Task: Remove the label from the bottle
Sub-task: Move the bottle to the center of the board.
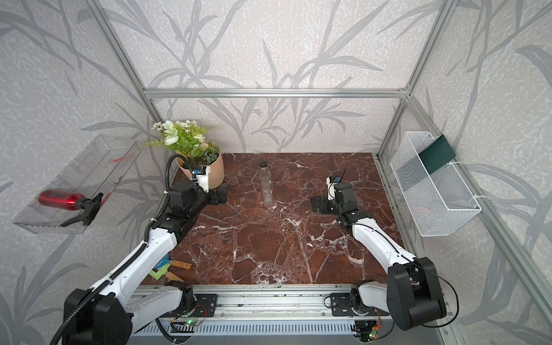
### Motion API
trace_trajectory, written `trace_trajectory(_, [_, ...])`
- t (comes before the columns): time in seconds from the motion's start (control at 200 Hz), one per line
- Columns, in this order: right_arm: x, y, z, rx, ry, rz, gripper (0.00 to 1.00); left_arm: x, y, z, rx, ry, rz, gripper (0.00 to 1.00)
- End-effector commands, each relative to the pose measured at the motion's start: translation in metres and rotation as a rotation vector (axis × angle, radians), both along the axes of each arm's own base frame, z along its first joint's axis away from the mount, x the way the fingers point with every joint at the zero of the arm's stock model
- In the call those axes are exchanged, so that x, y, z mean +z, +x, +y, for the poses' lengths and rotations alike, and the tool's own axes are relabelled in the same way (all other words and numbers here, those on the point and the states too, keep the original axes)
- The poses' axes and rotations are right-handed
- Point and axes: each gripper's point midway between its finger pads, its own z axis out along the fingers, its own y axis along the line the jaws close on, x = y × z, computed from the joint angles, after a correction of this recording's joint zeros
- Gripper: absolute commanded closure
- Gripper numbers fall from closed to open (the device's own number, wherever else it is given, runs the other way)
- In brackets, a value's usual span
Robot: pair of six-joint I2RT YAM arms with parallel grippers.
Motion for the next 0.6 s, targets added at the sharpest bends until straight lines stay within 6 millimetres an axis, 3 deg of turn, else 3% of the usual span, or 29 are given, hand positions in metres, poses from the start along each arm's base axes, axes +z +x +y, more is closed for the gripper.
trace_trajectory(0.0, [0.025, 0.001, 0.027, 0.098, 0.007, -0.059, 0.01, 0.023, -0.006, -0.021, -0.107, 0.007, -0.046, 0.01])
trace_trajectory(0.12, [0.055, 0.005, 0.058, 0.183, 0.019, -0.148, 0.01, 0.022, -0.005, -0.025, -0.100, 0.008, -0.039, 0.01])
trace_trajectory(0.275, [0.095, 0.019, 0.103, 0.290, 0.023, -0.240, 0.01, 0.005, 0.001, -0.018, -0.024, 0.001, 0.022, 0.02])
trace_trajectory(0.45, [0.125, 0.035, 0.154, 0.401, 0.027, -0.324, 0.00, -0.005, 0.001, -0.020, -0.005, -0.023, 0.058, 0.02])
trace_trajectory(0.595, [0.144, 0.041, 0.185, 0.456, 0.026, -0.400, 0.01, -0.009, -0.003, -0.020, -0.002, -0.031, 0.070, 0.02])
